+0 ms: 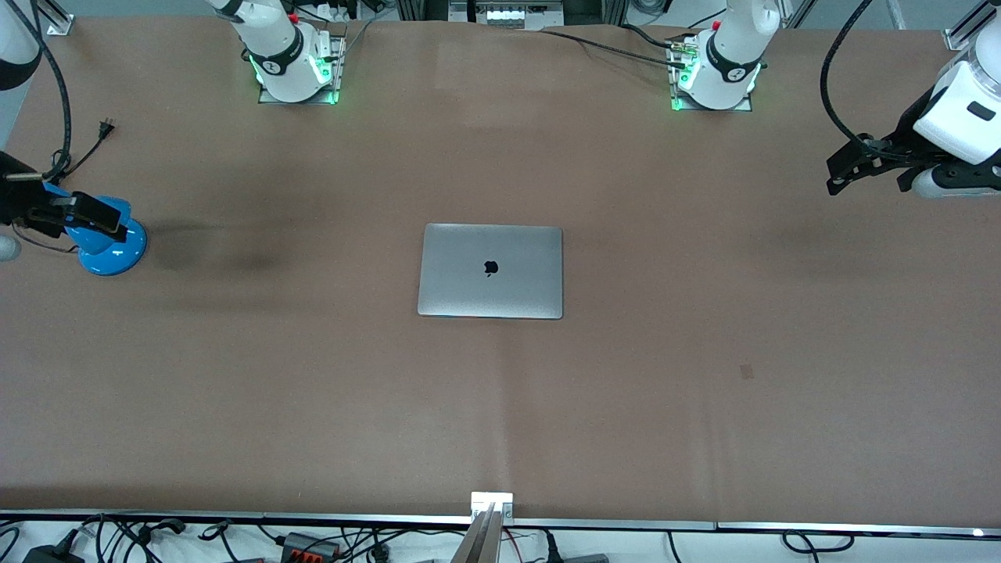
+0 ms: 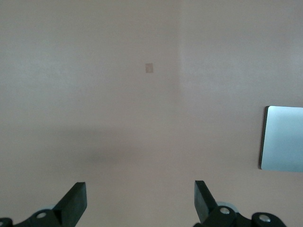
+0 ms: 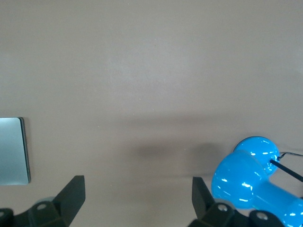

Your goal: Close laptop with both arms from behind

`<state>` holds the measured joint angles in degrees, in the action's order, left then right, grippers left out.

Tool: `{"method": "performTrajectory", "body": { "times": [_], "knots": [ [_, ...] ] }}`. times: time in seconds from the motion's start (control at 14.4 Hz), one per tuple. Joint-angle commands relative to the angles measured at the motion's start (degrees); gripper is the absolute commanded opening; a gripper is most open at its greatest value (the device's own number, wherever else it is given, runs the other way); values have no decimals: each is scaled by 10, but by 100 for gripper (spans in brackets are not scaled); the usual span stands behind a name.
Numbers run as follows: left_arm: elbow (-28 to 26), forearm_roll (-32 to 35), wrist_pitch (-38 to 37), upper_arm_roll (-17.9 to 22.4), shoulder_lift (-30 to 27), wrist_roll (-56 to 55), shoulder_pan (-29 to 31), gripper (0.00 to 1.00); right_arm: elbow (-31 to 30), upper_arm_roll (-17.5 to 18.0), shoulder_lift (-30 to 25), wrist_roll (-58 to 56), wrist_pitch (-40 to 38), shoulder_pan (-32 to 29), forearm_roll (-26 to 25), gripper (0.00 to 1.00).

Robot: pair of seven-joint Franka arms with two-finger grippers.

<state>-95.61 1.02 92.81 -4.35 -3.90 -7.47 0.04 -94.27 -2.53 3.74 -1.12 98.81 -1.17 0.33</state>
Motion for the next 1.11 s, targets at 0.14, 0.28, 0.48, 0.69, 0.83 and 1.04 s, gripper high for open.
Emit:
{"method": "performTrajectory", "body": {
  "times": [0.14,0.28,0.48,0.69,0.83,1.04],
  "knots": [
    [23,-10,-8,4,14,-3,-6,100,-93,9,-80,-20,16,-5,-9,100],
    [24,-10,-8,4,14,-3,-7,100,-99,9,-88,-21,11,-5,-9,100],
    [25,-10,-8,4,15,-3,-5,100,-92,9,-92,-21,-20,-6,-9,100],
    [26,-10,-8,4,16,-3,-4,100,-91,9,-92,-21,-24,-7,-9,100],
    [26,-10,-8,4,16,-3,-4,100,-92,9,-90,-20,-10,-6,-9,100],
    [26,-9,-9,2,16,-3,-8,100,-92,10,-90,-21,-6,-5,-9,100]
  ]
}}
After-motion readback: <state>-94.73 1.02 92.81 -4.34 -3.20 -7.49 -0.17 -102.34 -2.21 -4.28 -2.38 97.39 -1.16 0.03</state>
